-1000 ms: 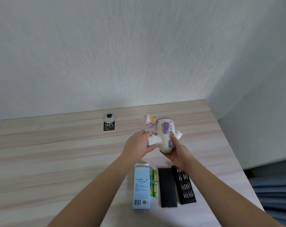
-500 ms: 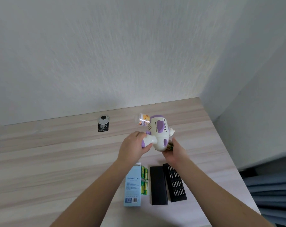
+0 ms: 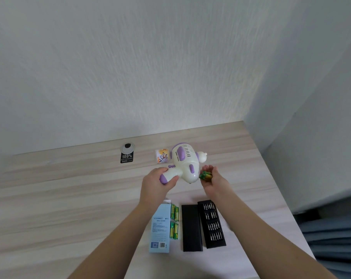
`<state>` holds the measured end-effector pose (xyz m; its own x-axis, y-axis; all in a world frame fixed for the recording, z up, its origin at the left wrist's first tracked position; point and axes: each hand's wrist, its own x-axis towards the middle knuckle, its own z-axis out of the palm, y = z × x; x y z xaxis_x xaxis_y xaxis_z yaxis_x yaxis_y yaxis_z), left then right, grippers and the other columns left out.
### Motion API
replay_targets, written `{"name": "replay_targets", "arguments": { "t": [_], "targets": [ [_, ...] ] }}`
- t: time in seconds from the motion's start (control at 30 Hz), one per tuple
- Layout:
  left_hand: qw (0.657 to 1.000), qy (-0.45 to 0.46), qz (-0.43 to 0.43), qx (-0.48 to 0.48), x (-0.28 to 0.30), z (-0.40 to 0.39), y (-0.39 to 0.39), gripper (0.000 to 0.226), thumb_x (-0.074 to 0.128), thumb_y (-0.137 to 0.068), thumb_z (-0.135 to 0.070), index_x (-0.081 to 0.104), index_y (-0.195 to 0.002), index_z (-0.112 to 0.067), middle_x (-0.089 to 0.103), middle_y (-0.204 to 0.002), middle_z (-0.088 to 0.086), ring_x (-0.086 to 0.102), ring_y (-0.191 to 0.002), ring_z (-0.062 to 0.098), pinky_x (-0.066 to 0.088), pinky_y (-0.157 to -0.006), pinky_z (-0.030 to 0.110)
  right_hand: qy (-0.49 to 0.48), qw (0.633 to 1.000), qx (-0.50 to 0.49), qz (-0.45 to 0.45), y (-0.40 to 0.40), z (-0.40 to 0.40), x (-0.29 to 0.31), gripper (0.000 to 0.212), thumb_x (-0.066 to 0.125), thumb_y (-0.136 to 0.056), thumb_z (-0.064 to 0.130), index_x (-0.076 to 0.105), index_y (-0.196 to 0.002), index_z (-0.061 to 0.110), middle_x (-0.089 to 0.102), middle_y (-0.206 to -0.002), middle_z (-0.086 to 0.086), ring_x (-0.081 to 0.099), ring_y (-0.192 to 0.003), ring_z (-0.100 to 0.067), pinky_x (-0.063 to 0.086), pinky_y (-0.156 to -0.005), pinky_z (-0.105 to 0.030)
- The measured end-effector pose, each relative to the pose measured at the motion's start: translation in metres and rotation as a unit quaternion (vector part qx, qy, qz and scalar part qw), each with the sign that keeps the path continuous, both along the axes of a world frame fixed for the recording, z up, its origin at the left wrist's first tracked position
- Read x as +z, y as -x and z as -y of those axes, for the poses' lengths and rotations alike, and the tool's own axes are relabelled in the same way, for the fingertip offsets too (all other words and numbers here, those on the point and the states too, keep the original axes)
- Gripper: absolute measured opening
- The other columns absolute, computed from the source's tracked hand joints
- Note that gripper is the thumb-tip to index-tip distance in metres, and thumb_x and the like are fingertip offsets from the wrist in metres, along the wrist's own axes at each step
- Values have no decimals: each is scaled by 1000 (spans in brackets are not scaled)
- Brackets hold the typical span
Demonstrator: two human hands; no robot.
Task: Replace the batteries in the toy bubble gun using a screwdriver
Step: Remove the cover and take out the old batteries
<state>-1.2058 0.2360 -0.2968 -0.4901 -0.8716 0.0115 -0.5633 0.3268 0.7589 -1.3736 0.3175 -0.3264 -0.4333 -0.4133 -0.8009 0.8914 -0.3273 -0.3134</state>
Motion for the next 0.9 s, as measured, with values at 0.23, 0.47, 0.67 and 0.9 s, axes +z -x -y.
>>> {"name": "replay_targets", "arguments": {
  "t": [0.23, 0.47, 0.67, 0.9],
  "targets": [
    [998, -50, -41, 11, 7, 6, -7, 20, 80, -77, -26, 67, -92, -28, 66, -78, -16, 60, -74, -4, 43, -65, 6, -80, 974, 167, -133, -3, -22, 13, 20, 52, -98, 24, 64, -98, 9, 44, -69, -3, 35, -42, -11, 34, -40, -21],
    [997, -56, -44, 5, 11, 7, -8, 20, 79, -79, -25, 67, -95, -26, 65, -81, -19, 61, -76, -3, 43, -65, 3, -77, 915, 266, -295, -21, -31, 31, 15, 60, -93, 23, 73, -97, 18, 70, -105, -6, 44, -46, -14, 40, -54, -31],
    [1000, 2, -12, -14, 10, 9, -9, 32, 82, -75, -26, 69, -102, -17, 62, -84, -19, 59, -79, 1, 42, -69, 6, -115, 907, 299, -274, -29, -33, 32, 15, 58, -94, 24, 72, -99, 22, 66, -79, -5, 46, -51, -15, 41, -53, -28],
    [984, 134, 59, -104, 11, 13, -8, 39, 83, -71, -31, 70, -104, -13, 66, -93, -1, 62, -78, 18, 48, -68, 29, -66, 956, 266, -109, -34, -35, 25, 10, 67, -85, 11, 69, -92, 5, 58, -89, -10, 42, -49, -12, 41, -49, -26]
  ]
}}
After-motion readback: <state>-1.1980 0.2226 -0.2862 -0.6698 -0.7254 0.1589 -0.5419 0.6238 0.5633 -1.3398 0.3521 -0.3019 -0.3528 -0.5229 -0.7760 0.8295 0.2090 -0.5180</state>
